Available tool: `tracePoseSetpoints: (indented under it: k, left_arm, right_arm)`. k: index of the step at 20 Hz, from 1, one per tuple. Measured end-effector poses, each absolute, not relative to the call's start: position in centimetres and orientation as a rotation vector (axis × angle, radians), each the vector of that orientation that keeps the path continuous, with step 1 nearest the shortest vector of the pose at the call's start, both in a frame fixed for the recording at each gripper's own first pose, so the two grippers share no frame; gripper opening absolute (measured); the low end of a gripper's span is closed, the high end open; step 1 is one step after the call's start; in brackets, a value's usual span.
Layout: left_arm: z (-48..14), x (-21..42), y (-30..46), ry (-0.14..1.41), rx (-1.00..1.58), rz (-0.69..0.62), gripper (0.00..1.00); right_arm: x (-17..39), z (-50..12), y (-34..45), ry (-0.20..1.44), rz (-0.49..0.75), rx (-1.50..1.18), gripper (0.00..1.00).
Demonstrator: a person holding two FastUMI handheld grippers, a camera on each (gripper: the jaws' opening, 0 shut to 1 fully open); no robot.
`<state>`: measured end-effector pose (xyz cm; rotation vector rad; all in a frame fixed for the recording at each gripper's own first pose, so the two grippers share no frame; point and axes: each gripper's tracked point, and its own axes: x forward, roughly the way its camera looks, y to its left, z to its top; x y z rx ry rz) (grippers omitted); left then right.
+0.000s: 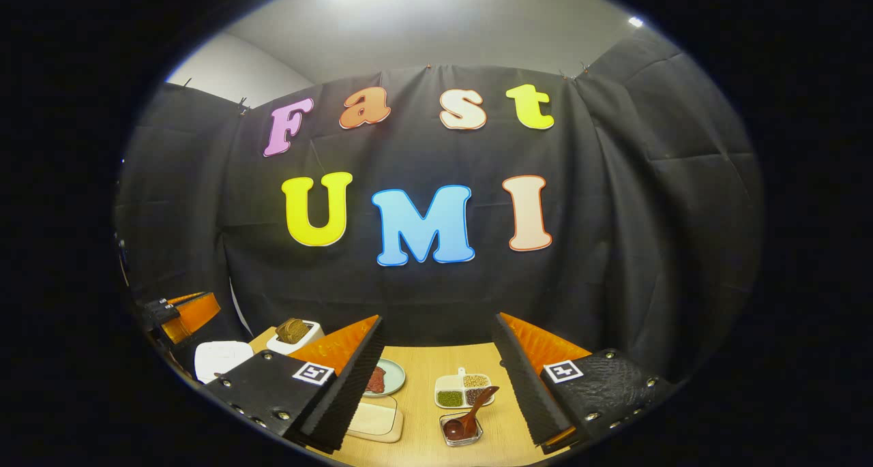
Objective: Close the left gripper, press the button to open the rice cooker; take a wooden spoon from the chopstick holder with the right hand, scoop a spoonful of rice and pour it into the rice cooker, then put the wooden spoon back into the chopstick holder.
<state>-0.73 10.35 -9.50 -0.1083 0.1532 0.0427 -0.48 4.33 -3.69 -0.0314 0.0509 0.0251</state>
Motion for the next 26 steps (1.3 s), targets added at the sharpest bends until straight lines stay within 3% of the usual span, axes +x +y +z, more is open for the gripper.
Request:
tracePoseSetpoints:
  k: [1, 2, 19, 26]
  left_arm:
    - [-10.6, -0.9, 10.8, 0.179, -0.106, 0.050, 0.14]
    - [-11.6, -1.2, 11.0, 0.213, -0.112, 0.044, 0.09]
    - [-28.3, -7.9, 25.2, 0.706, -0.167, 0.268, 0.09]
    - [-32.6, -7.6, 27.1, 0.804, -0.185, 0.291, 0.09]
  right_arm:
    - [-0.4, -3.8, 4.6, 0.055, 0.030, -0.030, 0.96]
    - [-0.3, -4.0, 4.7, 0.058, 0.036, -0.029, 0.96]
    - [1.5, -7.5, 5.7, 0.145, 0.084, -0.029, 0.96]
    - [2.0, -7.7, 4.3, 0.146, 0.053, -0.011, 0.96]
